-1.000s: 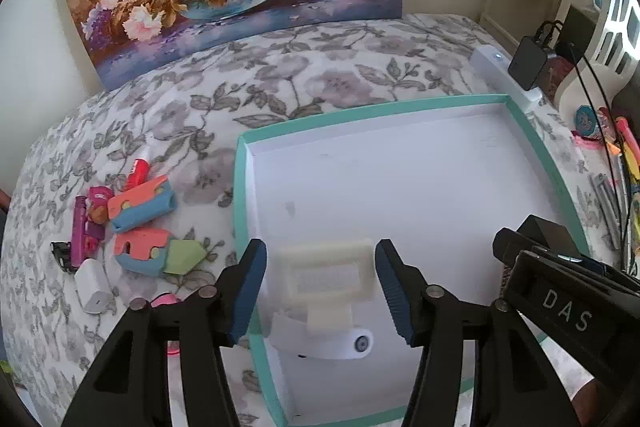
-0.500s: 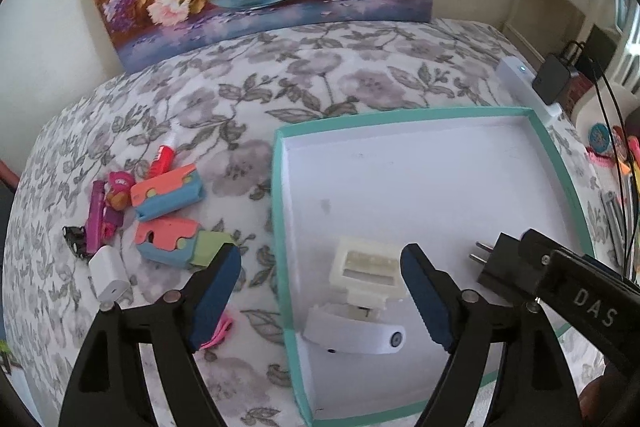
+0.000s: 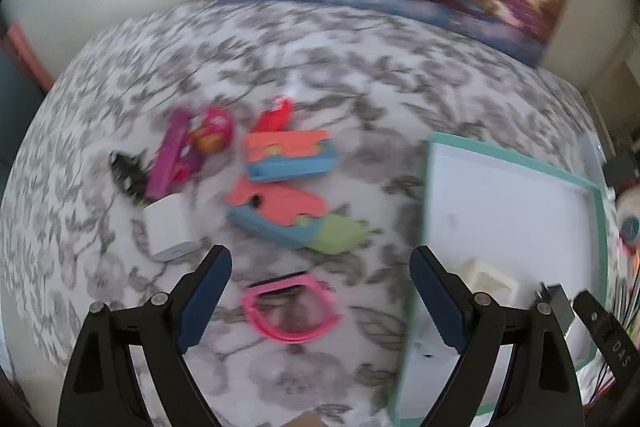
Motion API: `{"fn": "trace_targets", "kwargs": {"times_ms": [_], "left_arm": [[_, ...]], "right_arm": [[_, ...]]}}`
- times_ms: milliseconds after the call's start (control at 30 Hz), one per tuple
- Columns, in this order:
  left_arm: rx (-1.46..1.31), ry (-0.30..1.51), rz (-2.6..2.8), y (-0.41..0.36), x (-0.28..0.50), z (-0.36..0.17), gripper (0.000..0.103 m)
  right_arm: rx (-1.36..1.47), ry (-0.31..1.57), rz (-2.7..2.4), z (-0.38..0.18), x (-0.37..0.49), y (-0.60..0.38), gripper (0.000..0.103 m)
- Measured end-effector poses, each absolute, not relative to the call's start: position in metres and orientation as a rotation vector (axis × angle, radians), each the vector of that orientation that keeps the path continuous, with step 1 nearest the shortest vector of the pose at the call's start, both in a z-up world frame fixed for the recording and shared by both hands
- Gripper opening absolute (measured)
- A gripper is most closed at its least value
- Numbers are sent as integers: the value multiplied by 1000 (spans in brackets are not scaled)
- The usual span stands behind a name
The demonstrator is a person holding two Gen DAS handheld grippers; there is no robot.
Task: Organize rigid objects
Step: 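Move both tools back toward the pink band watch and white cube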
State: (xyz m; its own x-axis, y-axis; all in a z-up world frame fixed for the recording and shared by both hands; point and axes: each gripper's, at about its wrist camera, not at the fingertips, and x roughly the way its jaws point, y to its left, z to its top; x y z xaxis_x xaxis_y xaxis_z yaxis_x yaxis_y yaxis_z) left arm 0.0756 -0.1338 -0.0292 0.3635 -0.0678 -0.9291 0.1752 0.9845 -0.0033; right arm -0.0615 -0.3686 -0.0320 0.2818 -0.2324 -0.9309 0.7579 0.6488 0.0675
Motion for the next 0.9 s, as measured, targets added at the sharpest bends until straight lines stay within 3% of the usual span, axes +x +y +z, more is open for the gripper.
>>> {"fn": "trace_targets", "kwargs": {"times_ms": [900], "left_arm": [[-20,1200,123,26,100,-11,91]], "right_arm": [[365,1071,-347,-8,18,-204,103]]}}
